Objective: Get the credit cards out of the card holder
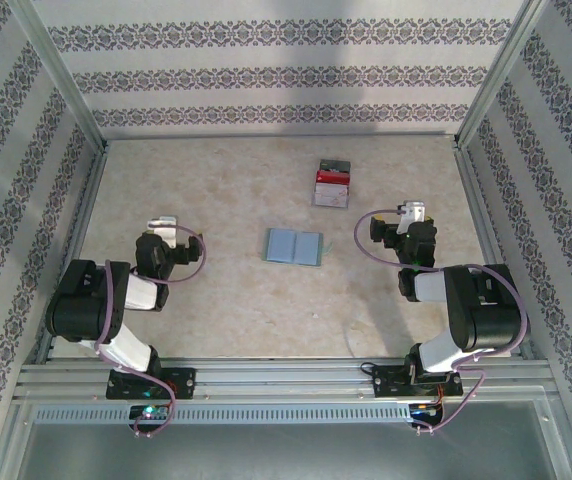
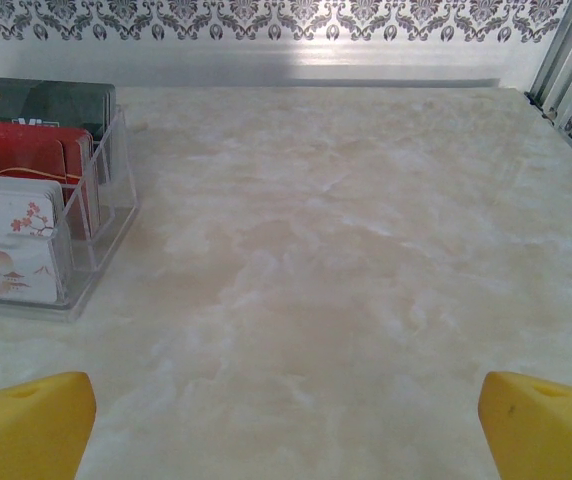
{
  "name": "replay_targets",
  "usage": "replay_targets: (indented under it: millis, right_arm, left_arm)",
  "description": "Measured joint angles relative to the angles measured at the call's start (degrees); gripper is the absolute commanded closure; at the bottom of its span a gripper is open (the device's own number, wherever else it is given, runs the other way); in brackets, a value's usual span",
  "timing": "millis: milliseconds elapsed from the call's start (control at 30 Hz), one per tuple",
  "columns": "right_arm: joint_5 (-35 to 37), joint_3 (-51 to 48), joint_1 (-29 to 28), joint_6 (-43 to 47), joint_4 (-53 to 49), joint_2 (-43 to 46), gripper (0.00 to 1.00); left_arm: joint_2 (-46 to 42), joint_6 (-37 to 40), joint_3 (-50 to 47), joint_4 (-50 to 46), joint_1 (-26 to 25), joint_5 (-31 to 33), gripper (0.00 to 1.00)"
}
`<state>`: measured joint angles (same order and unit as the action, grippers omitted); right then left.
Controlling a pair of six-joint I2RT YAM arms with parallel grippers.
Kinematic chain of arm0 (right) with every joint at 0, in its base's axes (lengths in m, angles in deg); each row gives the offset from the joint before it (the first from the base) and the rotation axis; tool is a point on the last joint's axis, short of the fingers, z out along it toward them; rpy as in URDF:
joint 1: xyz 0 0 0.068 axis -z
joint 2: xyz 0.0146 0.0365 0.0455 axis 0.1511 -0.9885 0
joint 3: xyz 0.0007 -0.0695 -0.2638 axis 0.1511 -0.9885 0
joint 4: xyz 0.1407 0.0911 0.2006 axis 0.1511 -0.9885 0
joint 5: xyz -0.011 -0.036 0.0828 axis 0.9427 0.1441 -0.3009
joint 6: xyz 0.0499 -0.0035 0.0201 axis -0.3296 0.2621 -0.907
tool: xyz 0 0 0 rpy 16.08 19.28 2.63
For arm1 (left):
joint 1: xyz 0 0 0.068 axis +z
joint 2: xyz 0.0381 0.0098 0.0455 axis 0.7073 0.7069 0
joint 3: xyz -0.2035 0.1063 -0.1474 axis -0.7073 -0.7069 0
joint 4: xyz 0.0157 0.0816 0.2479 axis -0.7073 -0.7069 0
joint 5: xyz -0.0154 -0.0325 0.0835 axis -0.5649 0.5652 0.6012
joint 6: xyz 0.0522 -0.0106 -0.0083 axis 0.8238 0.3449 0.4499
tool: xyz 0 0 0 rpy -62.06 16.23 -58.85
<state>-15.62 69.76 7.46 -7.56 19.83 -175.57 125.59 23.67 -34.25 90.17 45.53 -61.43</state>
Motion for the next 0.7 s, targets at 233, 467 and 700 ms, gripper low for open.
replay_targets:
  millis: [233, 467, 700]
  right_arm:
    - [0.2, 0.0, 0.0, 0.0, 0.0, 0.0, 0.02]
    - [0.2, 0.0, 0.0, 0.0, 0.0, 0.0, 0.02]
    - [0.2, 0.0, 0.0, 0.0, 0.0, 0.0, 0.02]
  left_arm:
    - [-0.1, 0.0, 3.4, -0.9, 0.0, 1.2, 0.0]
    - [-0.1, 0.0, 3.4, -1.2, 0.0, 1.4, 0.0]
    - [-0.1, 0.0, 3.4, -1.7, 0.0, 1.4, 0.0]
